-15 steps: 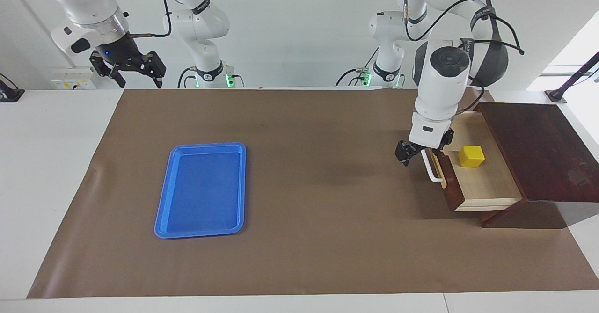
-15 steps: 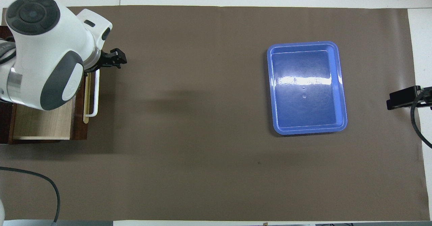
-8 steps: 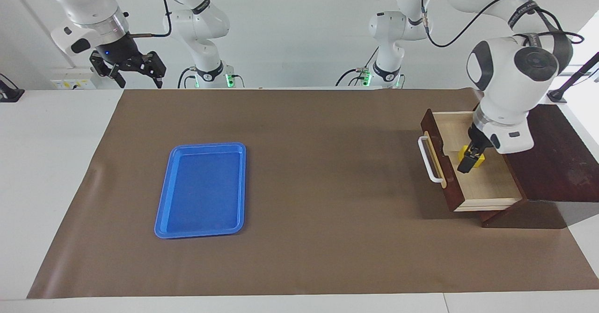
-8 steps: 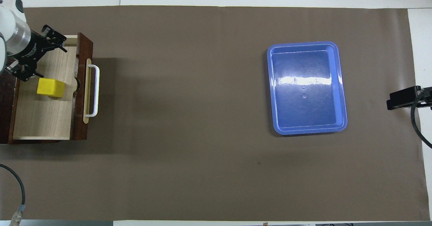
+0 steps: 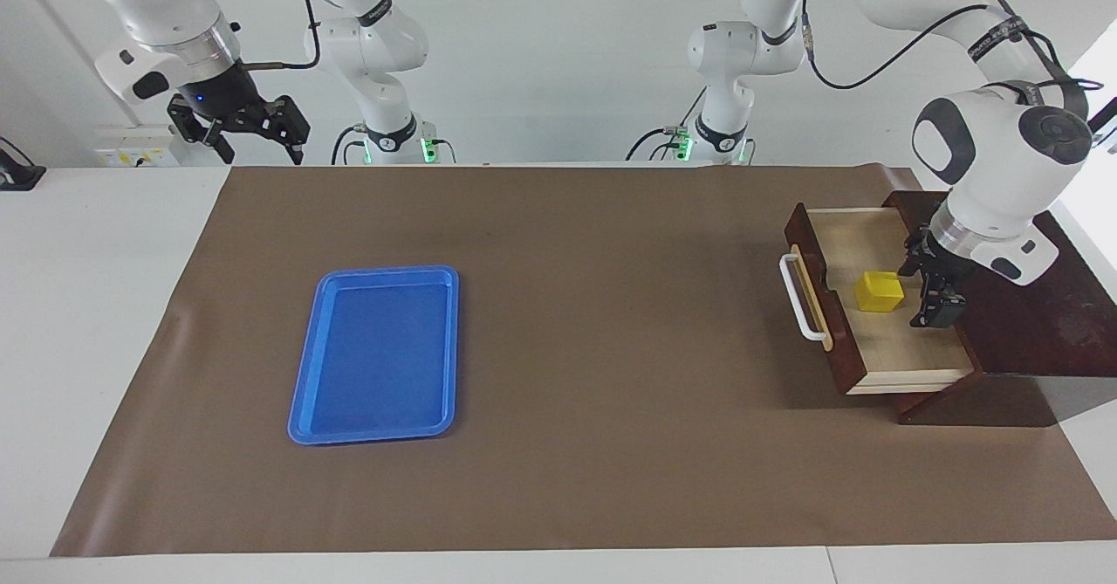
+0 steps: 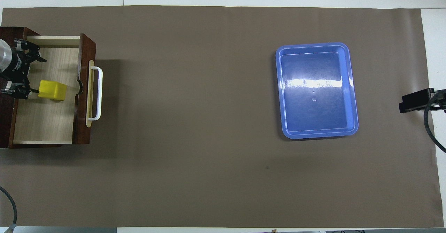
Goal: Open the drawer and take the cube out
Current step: 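Lower the left gripper into the drawer and grasp the yellow cube, then lift the cube with the left gripper while the right gripper approaches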
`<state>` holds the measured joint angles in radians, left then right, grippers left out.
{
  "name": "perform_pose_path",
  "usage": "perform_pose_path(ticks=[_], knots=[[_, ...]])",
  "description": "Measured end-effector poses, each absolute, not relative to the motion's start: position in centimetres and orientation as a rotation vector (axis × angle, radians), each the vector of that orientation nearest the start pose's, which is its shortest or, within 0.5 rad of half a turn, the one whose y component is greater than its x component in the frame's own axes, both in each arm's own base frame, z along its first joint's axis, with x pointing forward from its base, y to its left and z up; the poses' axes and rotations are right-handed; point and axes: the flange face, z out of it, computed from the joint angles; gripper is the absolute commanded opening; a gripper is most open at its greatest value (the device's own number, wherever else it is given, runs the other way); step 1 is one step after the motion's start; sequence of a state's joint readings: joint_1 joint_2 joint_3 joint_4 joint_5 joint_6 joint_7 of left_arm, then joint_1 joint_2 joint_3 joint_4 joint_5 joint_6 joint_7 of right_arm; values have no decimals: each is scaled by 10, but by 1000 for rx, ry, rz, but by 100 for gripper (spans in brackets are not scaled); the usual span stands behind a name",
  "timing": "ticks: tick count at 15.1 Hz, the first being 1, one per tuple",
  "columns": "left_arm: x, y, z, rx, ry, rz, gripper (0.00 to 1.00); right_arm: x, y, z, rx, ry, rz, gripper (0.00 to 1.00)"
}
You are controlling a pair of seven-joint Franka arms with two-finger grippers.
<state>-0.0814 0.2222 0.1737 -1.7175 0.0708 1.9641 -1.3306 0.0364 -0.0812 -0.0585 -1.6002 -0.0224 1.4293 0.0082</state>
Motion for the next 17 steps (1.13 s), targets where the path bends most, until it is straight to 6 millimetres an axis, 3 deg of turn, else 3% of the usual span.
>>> perform_pose_path(ticks=[3,8,14,15,17], knots=[[615,64,458,-2280,-2069,-127,100,514,-15,642,-3155,50,142,100],[606,58,451,-2269,-2075,-104,100,513,-7,642,-3156,17,154,100],[605,57,449,-2274,-2067,-98,100,511,15,643,-3147,-222,157,100],[604,57,448,-2274,-2066,-95,91,511,21,644,-3142,-288,157,100],[601,56,445,-2275,-2062,-89,47,510,34,644,-3122,-448,156,100]])
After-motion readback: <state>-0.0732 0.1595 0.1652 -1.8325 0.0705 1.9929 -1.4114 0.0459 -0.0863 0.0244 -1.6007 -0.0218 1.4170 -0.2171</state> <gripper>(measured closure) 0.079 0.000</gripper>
